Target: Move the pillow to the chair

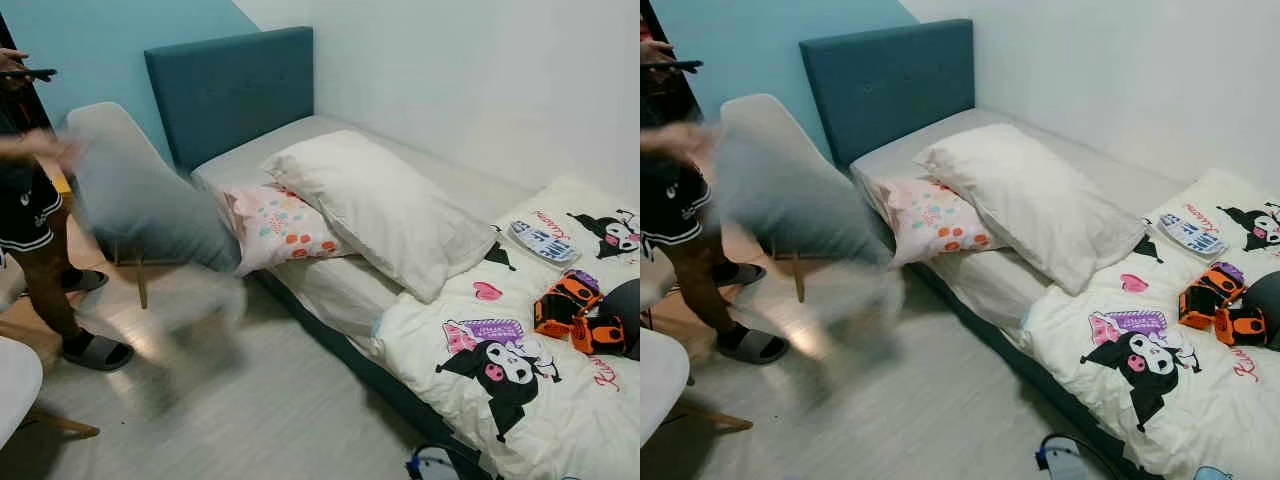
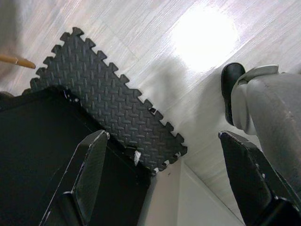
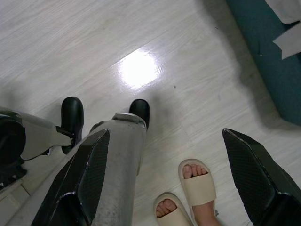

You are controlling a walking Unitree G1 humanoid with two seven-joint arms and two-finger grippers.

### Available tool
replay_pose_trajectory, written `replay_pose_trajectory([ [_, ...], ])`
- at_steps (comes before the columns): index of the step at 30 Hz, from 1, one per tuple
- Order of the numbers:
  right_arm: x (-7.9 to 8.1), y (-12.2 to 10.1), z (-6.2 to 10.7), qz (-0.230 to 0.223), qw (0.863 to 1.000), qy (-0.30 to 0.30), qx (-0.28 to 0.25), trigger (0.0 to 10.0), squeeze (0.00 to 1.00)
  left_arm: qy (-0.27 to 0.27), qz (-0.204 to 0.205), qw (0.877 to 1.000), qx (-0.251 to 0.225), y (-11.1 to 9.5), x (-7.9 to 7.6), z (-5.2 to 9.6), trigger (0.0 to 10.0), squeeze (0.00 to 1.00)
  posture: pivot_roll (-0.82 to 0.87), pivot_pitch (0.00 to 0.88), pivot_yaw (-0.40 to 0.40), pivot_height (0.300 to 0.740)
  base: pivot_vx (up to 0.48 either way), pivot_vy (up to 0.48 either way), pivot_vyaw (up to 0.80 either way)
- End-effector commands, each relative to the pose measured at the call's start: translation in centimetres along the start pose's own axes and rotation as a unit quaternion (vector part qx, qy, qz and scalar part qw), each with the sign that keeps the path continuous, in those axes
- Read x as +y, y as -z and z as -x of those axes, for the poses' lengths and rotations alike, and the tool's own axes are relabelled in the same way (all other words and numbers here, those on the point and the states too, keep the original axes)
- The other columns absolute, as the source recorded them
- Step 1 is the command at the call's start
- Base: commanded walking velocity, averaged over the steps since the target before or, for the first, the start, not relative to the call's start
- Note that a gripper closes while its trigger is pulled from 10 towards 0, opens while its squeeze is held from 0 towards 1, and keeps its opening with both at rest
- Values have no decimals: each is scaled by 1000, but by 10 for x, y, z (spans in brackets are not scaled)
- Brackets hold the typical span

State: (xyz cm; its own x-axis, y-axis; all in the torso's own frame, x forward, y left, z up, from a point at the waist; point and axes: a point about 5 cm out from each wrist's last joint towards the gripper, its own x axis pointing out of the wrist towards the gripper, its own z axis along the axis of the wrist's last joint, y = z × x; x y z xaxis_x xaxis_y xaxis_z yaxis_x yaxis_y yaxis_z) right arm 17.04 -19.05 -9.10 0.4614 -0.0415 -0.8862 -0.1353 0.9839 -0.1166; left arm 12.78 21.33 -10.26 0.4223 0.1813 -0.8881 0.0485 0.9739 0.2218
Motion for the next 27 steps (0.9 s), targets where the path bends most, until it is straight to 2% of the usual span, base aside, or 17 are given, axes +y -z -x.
replay_pose_trajectory([
  [1,1,2,0,-6,1000,1,6,10000,0,0,-6,1000,8,4,2,0,10000,0,-129,32,11,740,0,0,0],
  [7,-17,8,2,-7,1000,8,8,10000,0,-1,-5,1000,7,3,2,0,10000,0,-128,30,14,740,0,0,0],
  [12,-41,23,8,-11,1000,18,16,10000,0,-2,-7,1000,6,3,2,0,10000,0,-128,29,15,740,0,0,0],
  [15,-45,29,9,-11,1000,21,21,10000,0,-1,-7,1000,6,2,2,0,10000,0,-129,28,17,740,0,0,0],
  [19,-43,33,10,-11,999,20,25,10000,0,-1,-7,1000,6,2,2,0,10000,0,-130,29,16,740,0,0,0],
  [21,-33,34,8,-9,999,18,26,10000,0,-1,-7,1000,6,2,2,0,10000,0,-130,29,16,740,0,0,0],
  [23,-33,34,8,-9,999,18,26,10000,0,-1,-7,1000,6,2,2,0,10000,0,-130,29,16,740,0,0,0],
  [25,-19,32,6,-5,1000,12,26,10000,0,-1,-7,1000,6,3,2,0,10000,0,-130,29,13,740,0,0,0],
  [26,-19,32,6,-5,1000,12,26,10000,0,-1,-7,1000,6,3,2,0,10000,0,-130,29,13,740,0,0,0],
  [27,-11,29,5,-3,1000,9,24,10000,0,-1,-7,1000,7,3,2,0,10000,0,-129,28,13,740,0,0,0],
])
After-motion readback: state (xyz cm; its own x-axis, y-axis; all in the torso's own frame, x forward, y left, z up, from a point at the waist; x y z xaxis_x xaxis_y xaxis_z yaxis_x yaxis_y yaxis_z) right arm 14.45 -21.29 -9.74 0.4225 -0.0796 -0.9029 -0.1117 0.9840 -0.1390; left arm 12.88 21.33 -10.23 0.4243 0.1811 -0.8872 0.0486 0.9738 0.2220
